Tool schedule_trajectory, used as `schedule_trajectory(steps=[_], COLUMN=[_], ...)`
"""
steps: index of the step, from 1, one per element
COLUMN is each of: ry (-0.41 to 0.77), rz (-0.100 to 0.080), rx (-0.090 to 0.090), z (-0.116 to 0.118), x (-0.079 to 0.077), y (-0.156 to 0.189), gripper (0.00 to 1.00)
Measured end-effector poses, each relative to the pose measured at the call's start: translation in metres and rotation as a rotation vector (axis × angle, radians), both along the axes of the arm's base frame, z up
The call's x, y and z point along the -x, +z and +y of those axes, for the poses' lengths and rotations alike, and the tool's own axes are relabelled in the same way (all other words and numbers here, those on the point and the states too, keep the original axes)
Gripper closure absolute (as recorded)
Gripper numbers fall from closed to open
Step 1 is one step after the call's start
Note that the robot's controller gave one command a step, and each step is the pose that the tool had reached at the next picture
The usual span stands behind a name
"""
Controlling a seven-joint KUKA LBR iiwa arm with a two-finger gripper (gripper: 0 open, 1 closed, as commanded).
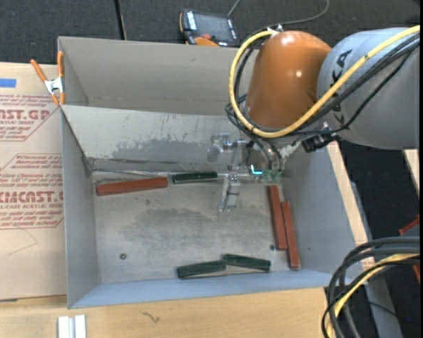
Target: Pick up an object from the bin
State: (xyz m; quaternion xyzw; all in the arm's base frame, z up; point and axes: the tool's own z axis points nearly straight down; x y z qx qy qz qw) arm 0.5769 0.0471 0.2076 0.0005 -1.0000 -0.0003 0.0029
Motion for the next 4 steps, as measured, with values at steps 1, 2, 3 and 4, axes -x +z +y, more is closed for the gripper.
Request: schedule_trajectory(steps=[1,2,3,4], ry=[0.336,0.56,1.037,1.435], rz=[-0.001,-0.005,-0.012,-0.009], rx=[-0.001,-0.005,-0.022,-0.005], z=[-0.086,-0.162,-0.175,-0.141], x=[0.024,0.045,0.048,-0.006], y=[-0.12,-0.132,-0.134,-0.137], gripper=[0.0,0.0,0.0,0.0])
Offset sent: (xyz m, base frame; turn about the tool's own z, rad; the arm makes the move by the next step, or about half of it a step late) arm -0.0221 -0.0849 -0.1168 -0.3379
